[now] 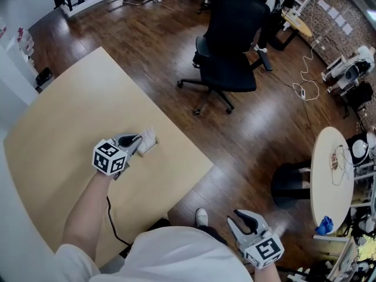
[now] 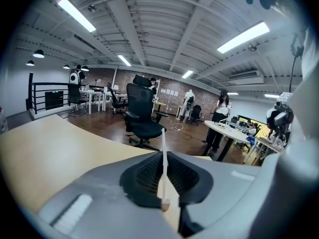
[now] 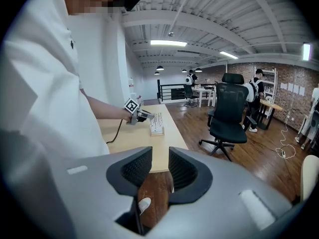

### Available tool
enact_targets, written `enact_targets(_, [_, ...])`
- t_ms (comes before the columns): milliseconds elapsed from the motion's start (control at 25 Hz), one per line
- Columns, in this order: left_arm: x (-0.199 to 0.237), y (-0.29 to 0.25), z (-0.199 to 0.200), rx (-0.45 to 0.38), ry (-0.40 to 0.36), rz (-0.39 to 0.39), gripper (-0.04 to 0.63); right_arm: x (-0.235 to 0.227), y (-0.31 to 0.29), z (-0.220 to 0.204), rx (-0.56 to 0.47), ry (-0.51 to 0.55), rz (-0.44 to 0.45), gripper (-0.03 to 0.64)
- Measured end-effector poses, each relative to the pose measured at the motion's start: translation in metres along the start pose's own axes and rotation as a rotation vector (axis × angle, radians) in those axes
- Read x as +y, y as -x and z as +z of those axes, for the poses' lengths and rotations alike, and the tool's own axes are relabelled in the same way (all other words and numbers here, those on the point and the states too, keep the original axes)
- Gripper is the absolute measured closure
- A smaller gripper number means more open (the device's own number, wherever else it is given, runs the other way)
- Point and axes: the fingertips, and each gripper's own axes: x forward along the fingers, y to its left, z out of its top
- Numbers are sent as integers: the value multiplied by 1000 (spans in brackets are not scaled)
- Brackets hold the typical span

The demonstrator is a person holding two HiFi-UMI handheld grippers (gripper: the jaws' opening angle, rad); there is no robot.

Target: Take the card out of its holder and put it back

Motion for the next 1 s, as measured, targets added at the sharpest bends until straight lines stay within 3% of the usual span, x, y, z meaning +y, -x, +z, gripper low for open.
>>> enact_targets(280, [-2, 18, 25, -41, -21, 23, 580, -2, 2, -2, -24, 4, 19, 509])
enact_targets(600, [-12, 50, 54, -103, -37, 101, 580, -13, 6, -6, -61, 27, 70, 509])
enact_targets(1000, [-64, 132, 58, -212, 11, 306, 580, -38, 4, -2, -103, 138, 250, 509])
